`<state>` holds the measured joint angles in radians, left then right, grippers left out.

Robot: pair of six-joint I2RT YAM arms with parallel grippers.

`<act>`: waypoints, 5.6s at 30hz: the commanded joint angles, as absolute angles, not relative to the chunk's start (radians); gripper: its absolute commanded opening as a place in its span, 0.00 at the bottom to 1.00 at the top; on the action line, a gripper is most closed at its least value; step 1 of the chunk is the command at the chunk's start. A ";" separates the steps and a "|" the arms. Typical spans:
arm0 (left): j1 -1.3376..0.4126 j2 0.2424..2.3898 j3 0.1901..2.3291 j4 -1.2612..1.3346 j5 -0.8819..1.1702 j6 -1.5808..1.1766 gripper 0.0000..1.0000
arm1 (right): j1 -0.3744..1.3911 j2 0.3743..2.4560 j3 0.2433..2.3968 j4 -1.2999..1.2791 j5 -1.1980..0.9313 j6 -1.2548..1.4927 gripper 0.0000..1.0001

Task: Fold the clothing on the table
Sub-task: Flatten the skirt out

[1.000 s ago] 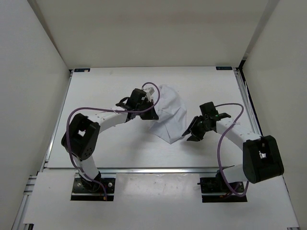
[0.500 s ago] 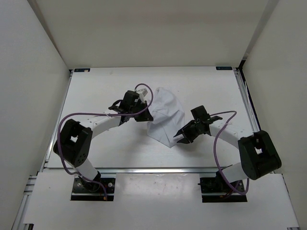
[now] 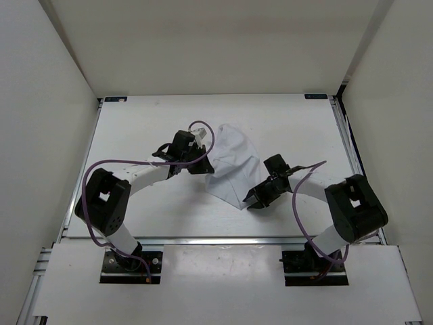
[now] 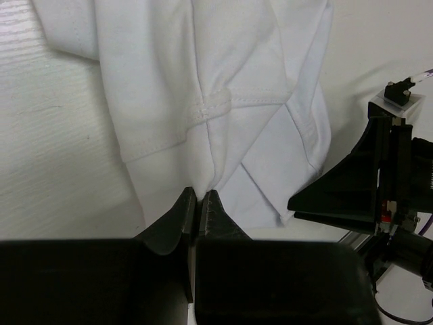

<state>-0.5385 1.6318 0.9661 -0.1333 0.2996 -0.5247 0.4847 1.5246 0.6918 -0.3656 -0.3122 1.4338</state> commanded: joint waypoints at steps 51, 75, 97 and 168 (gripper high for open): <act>-0.468 1.371 0.584 0.026 0.612 -0.660 0.01 | 0.353 1.213 0.614 -0.646 -0.110 1.137 0.36; -0.439 1.377 0.574 0.021 0.597 -0.658 0.01 | 0.330 1.227 0.676 -0.624 -0.082 1.057 0.00; -0.261 1.371 0.350 0.460 0.893 -0.959 0.82 | 0.386 1.295 0.836 -0.519 -0.018 0.922 0.00; -0.678 1.516 0.865 -0.314 0.284 -0.647 0.39 | 0.311 1.068 0.566 -0.841 0.012 0.821 0.00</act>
